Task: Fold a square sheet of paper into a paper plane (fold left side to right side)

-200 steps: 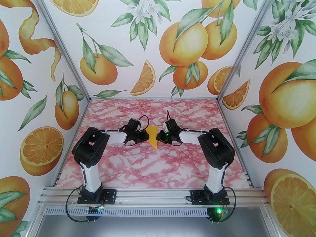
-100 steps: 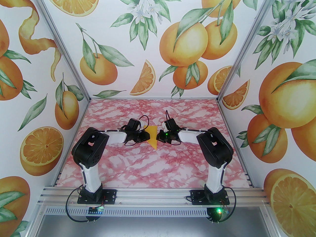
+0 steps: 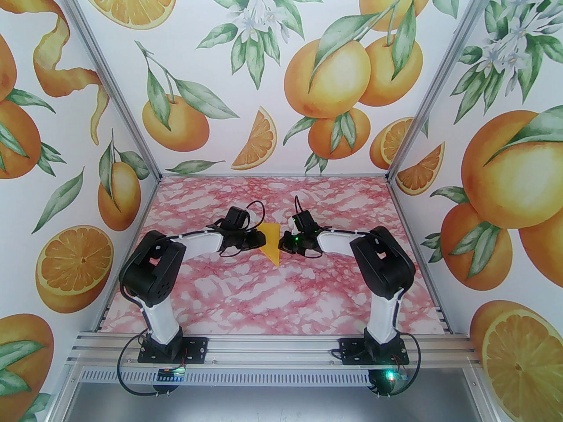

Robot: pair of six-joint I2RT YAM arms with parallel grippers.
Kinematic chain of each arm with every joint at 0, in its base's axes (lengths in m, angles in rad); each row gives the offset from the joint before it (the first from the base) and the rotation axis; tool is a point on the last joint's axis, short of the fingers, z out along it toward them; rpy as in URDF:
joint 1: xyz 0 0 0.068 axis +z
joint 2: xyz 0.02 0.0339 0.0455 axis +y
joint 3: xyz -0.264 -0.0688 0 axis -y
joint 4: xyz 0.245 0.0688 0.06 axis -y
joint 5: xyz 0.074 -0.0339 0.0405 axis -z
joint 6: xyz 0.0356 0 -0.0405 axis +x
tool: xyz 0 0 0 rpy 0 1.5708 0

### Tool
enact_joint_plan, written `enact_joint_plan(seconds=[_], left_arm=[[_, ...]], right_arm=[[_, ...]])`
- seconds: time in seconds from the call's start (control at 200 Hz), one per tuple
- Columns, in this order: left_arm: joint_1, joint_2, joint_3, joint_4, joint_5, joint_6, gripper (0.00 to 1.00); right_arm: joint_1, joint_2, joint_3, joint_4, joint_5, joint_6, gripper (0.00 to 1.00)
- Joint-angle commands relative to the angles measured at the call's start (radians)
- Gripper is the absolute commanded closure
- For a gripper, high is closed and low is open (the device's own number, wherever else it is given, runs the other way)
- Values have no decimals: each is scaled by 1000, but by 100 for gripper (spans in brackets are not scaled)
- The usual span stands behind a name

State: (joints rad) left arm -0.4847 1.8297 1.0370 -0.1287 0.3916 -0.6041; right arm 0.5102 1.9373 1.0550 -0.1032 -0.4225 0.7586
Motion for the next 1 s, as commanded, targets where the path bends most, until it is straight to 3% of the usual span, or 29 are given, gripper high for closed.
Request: enact_joint_plan(seconds=[0.0, 0.085, 0.996], left_arm=[[-5, -1, 55, -27, -11, 30, 80], [-15, 1, 64, -40, -29, 36, 84], [-67, 98, 176, -121, -51, 23, 82]], right_arm=[[21, 28, 16, -22, 18, -13, 97], [23, 28, 17, -20, 17, -12, 97], [31, 33, 17, -20, 21, -11, 97]])
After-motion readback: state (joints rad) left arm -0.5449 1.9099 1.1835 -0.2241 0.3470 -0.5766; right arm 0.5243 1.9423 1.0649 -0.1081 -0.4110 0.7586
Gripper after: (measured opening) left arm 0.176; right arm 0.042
